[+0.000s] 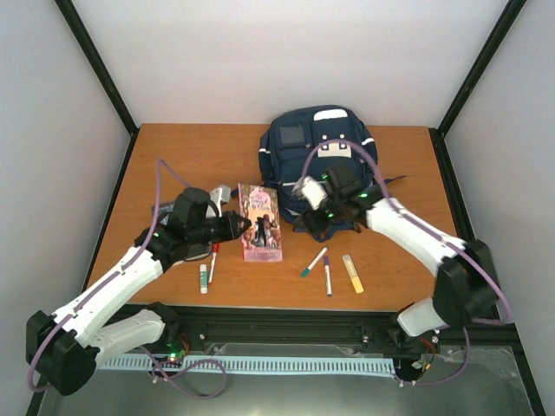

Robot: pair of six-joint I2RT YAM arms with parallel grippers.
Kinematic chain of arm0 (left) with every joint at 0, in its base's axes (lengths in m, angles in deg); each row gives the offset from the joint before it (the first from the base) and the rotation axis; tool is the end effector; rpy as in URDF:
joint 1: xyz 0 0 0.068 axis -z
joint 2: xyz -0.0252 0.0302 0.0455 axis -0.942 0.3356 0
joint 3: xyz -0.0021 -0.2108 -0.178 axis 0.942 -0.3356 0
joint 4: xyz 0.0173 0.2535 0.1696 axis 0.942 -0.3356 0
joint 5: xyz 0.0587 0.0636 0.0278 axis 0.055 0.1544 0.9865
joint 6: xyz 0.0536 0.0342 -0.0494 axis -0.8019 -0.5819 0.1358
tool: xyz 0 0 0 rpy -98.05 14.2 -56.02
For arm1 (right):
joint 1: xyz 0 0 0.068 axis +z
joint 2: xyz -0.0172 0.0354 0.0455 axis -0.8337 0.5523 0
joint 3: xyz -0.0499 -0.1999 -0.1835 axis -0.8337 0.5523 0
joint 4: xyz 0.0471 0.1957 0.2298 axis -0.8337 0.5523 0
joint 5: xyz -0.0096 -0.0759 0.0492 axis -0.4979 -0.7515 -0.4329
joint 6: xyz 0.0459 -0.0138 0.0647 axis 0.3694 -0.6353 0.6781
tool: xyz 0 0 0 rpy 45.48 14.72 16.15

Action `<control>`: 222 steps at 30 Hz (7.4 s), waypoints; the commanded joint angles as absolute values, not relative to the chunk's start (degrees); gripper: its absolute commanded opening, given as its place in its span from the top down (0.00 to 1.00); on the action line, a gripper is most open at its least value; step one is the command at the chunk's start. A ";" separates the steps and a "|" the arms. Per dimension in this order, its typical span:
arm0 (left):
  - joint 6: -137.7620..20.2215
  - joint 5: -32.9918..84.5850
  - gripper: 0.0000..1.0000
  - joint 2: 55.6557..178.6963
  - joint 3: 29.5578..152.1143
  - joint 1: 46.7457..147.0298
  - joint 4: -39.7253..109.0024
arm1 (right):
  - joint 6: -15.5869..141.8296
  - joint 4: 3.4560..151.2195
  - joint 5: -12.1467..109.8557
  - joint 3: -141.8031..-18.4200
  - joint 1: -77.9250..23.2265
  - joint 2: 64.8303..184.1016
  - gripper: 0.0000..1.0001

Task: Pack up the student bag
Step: Pick up the book from the center of the board, then place the book in the student bag.

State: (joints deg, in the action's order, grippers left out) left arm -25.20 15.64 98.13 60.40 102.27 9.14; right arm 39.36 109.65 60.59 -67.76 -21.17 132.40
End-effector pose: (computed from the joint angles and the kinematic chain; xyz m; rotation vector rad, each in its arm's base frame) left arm 0.2256 -0.1664 0.2342 -0.0895 2.4231 -1.0405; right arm 0.2942 0.2366 0.1889 -1.2576 2.2806 0.5549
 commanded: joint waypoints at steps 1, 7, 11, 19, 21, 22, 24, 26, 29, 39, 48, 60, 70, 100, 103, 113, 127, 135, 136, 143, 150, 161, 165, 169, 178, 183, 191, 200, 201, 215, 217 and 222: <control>-32.94 13.04 0.99 97.84 69.66 102.56 3.22 | 40.25 110.35 66.75 -66.96 -29.70 120.85 0.25; -37.45 6.85 0.99 101.33 78.37 102.56 8.28 | 44.04 109.57 79.68 -65.44 -41.12 110.20 0.00; -38.22 0.61 0.99 104.59 82.45 102.56 13.09 | 44.58 109.01 86.46 -64.73 -42.48 107.30 0.00; -35.84 -9.16 0.99 106.11 83.10 102.56 23.47 | 51.32 101.21 97.69 -62.92 -42.47 106.67 0.00; -35.20 -10.70 0.99 106.15 82.56 102.56 25.81 | 53.48 99.29 100.47 -62.85 -42.49 107.34 0.00; -34.89 -11.58 0.99 106.19 82.30 102.56 26.78 | 54.24 98.50 102.00 -62.95 -42.50 107.86 0.00; -34.32 -13.10 0.99 106.36 81.86 102.56 28.74 | 56.22 96.55 104.93 -63.08 -42.50 108.86 0.00; -33.83 -14.19 0.99 106.47 81.40 102.56 30.61 | 57.88 95.29 107.75 -63.33 -42.47 109.88 0.00; -33.96 -15.13 0.99 106.68 81.25 102.56 31.78 | 58.59 94.76 110.73 -63.71 -42.31 110.63 0.00; -34.93 -12.41 0.99 106.78 80.08 102.55 33.54 | 58.32 96.86 120.42 -64.07 -40.19 107.51 0.10; -37.01 -8.24 0.99 107.59 79.70 102.55 31.28 | 55.02 103.89 121.61 -65.50 -40.14 104.45 0.22; -36.09 -9.72 0.99 108.83 77.87 102.56 34.46 | 68.54 91.45 111.23 -64.56 -40.30 107.82 0.58; -41.03 1.07 0.62 111.94 79.34 102.56 25.72 | 66.22 94.51 108.01 -66.70 -40.88 110.13 0.97; -77.62 33.07 0.52 156.56 121.97 120.66 -13.18 | 41.91 113.17 95.27 -54.98 -78.46 102.44 0.97; -78.01 35.16 0.53 160.29 125.90 120.84 -13.98 | 41.84 112.04 91.96 -54.09 -78.45 99.74 0.97; -79.25 39.24 0.61 167.71 130.93 121.58 -10.01 | 42.48 111.40 90.90 -53.85 -78.49 98.85 0.97; -85.20 48.71 0.86 174.73 133.98 124.86 -4.10 | 42.75 111.54 90.37 -53.91 -78.53 100.76 0.97; -81.62 49.74 0.99 166.33 131.38 124.88 -0.23 | 43.91 116.48 91.54 -57.40 -78.67 102.04 0.97; -81.32 50.12 0.99 164.86 131.07 124.88 0.16 | 44.14 117.87 91.68 -58.60 -78.63 102.46 0.97; -79.04 51.66 0.99 157.19 130.95 124.84 0.51 | 48.70 125.50 95.60 -64.15 -78.62 104.98 0.97; -76.13 55.15 0.99 155.26 132.98 124.64 -0.75 | 49.74 135.08 102.17 -67.93 -78.50 112.32 0.97; -68.51 55.20 0.99 154.89 134.69 123.21 -0.47 | 53.44 141.20 106.08 -62.63 -75.42 119.53 0.97; -66.65 53.82 0.99 155.62 133.98 123.20 0.97 | 56.23 138.01 106.79 -56.43 -74.22 119.15 0.97; -65.32 53.08 0.99 155.65 132.72 123.21 2.33 | 57.25 137.30 105.78 -55.59 -70.99 118.56 0.97; -65.95 53.54 0.99 155.79 131.82 123.20 3.10 | 60.03 140.51 102.08 -55.10 -68.28 113.79 0.97; -65.57 52.37 0.99 154.88 132.80 123.21 2.07 | 63.64 139.21 105.86 -53.03 -65.67 111.42 0.97; -63.53 49.73 0.99 151.20 131.58 123.21 1.67 | 65.02 136.26 105.32 -56.15 -65.35 113.96 0.97; -62.13 49.16 0.99 149.90 128.92 123.21 2.16 | 59.13 124.02 108.76 -61.16 -63.38 129.38 0.97; -62.02 49.09 0.99 149.88 128.74 123.19 2.17 | 57.87 124.74 109.82 -62.90 -63.34 131.61 0.97; -63.03 49.08 0.99 149.26 128.49 123.25 1.84 | 54.29 124.89 111.22 -73.43 -60.93 152.87 0.97; -62.88 48.90 0.99 149.22 128.33 123.25 1.73 | 55.36 122.95 110.37 -73.93 -60.47 153.95 0.97; -62.87 48.70 0.99 148.91 127.90 123.29 1.61 | 58.11 119.18 108.35 -76.88 -59.33 157.31 0.97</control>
State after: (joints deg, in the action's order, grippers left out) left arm -63.61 48.80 153.05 126.72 123.16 -1.90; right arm 56.49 123.86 109.68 -73.36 -60.51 155.06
